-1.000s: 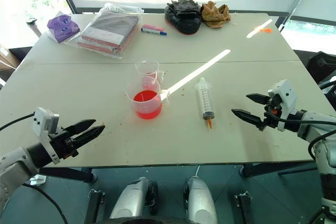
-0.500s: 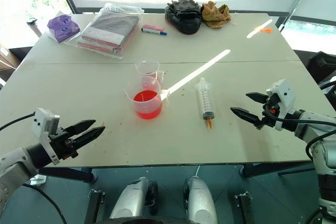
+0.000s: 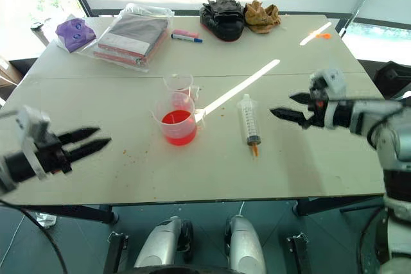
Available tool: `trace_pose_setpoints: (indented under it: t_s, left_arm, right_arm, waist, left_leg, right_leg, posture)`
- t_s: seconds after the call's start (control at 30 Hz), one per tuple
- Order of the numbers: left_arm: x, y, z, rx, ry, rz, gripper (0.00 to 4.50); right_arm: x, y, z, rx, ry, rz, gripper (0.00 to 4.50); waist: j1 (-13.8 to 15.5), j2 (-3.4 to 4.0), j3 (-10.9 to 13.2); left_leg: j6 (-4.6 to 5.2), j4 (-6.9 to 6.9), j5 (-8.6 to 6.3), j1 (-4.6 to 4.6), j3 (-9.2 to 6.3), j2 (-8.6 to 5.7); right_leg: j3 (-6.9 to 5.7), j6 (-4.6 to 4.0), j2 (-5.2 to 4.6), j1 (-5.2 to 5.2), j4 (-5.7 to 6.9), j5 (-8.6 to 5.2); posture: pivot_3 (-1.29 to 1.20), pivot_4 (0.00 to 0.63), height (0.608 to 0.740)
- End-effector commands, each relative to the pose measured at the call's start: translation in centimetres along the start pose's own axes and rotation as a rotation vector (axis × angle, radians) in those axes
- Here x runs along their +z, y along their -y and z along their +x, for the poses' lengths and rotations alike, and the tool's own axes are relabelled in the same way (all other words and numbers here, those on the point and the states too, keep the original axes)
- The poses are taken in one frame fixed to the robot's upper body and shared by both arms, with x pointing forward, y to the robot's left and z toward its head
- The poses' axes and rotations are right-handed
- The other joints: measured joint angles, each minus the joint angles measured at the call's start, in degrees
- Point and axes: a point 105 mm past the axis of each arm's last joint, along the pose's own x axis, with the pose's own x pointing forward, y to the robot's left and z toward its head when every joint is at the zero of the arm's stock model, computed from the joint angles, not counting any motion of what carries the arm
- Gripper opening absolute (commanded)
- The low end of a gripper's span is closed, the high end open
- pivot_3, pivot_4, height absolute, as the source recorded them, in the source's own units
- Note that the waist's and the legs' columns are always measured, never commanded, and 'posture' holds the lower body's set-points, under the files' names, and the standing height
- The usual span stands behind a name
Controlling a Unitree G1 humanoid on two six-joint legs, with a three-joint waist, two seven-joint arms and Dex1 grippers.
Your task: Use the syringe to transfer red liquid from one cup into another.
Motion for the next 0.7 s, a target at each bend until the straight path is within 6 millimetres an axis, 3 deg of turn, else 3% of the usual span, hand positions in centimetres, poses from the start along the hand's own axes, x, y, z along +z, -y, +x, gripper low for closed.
trace_pose_setpoints:
  t_s: [0.03,0.2,0.37,0.53,0.7]
  left_arm:
    - [4.2,-0.1,0.1,-0.096,0.085,0.061,2.58]
    - [8.3,0.7,2.5,-0.233,0.171,0.182,2.58]
    - [11.5,1.5,3.5,-0.312,0.263,0.259,2.58]
    - [13.2,2.3,3.9,-0.285,0.346,0.326,2.58]
    - [11.9,2.6,3.4,-0.233,0.362,0.269,2.58]
  right_arm:
    - [3.7,-1.6,0.9,0.056,-0.065,0.104,4.45]
    - [6.1,-3.1,4.1,0.101,-0.214,0.317,4.45]
    - [6.5,-3.4,6.2,0.098,-0.332,0.4,4.45]
    - [4.6,-2.1,8.3,0.036,-0.424,0.37,4.45]
    - [2.1,-2.2,10.6,0.05,-0.507,0.334,4.45]
  waist:
    - [-0.15,0.01,0.0]
    - [-0.35,-0.02,-0.04]
    - [0.03,-0.02,-0.03]
    - [-0.29,-0.03,-0.04]
    - [-1.5,-0.03,-0.04]
  left_leg:
    - [-0.02,-0.02,-0.01,-0.01,0.0,0.01]
    - [0.01,-0.09,0.01,-0.24,0.05,-0.03]
    - [0.07,0.02,0.03,-0.75,0.08,-0.12]
    - [0.1,0.03,0.02,-0.76,0.1,-0.14]
    - [0.07,0.04,0.04,-0.74,0.05,-0.13]
  right_leg:
    - [0.0,0.0,0.0,-0.05,-0.03,0.0]
    - [-0.01,0.02,0.1,-0.16,-0.01,0.0]
    - [-0.05,0.28,0.09,-0.49,0.0,0.16]
    - [-0.04,0.58,0.09,-0.45,-0.06,0.29]
    - [-0.03,0.62,0.09,-0.45,0.0,0.31]
  posture:
    - [0.0,0.15,0.74]
    - [0.0,0.15,0.74]
    - [0.0,0.15,0.74]
    - [0.0,0.15,0.74]
    - [0.0,0.15,0.74]
